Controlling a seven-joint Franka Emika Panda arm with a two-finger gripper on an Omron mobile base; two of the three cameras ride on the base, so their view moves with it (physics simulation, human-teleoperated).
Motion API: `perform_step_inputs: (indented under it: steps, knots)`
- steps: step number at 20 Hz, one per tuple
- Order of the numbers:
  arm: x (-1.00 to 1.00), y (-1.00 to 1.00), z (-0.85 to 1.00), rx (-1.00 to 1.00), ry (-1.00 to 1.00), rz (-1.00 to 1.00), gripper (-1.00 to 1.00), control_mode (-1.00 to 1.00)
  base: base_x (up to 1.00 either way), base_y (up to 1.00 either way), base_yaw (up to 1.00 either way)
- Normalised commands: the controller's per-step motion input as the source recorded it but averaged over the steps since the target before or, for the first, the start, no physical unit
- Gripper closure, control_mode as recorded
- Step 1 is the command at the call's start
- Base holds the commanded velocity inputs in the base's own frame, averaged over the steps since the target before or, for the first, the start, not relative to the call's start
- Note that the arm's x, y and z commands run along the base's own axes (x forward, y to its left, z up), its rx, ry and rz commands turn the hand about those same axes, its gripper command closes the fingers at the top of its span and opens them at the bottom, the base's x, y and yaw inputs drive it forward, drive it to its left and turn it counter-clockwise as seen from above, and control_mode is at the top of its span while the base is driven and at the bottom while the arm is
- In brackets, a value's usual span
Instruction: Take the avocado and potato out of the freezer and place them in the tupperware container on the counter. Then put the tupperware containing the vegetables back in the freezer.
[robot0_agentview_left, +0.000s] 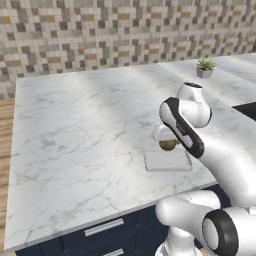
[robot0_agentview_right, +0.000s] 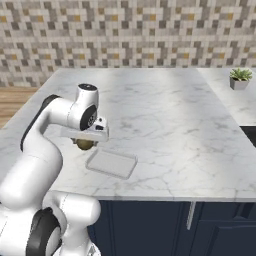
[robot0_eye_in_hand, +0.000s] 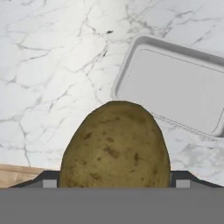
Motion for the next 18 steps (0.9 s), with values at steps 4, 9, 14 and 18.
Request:
perform_step_inputs:
  steps: [4,9,14,18]
  knots:
    - [0.73,0.0,-0.71,0.0,0.09,-0.02,1.0,-1.0,0.0,0.0,0.0]
    - [0.41,0.0,-0.67,0.0,0.0,-0.01,1.0,-1.0,0.0,0.0,0.0]
    - [0.13,0.0,-0.66,-0.03,0.0,0.0,1.0,-1.0,0.0,0.0,0.0]
    - [0.19,-0.03,-0.53,-0.05,0.0,0.0,1.0,-1.0,0.0,0.0,0.0]
